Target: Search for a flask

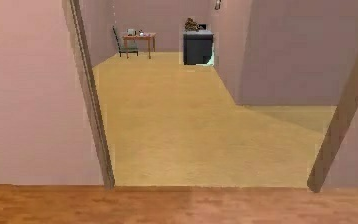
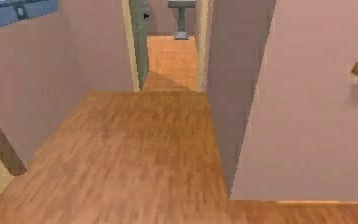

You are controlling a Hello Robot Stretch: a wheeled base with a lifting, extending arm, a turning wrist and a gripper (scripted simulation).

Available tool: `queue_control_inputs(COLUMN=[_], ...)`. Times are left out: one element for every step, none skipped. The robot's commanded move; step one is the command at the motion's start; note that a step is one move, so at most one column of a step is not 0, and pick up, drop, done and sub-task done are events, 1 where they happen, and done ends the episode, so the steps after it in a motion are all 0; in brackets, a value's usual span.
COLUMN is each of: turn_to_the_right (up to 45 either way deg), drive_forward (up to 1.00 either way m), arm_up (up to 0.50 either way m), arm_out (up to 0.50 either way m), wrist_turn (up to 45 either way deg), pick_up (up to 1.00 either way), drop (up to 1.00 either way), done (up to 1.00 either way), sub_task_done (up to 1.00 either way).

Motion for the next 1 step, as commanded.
queue_control_inputs(turn_to_the_right=[0.0], drive_forward=[1.0], arm_up=[0.0], arm_out=[0.0], wrist_turn=[0.0], pick_up=[0.0], drop=[0.0], done=[0.0], sub_task_done=[0.0])
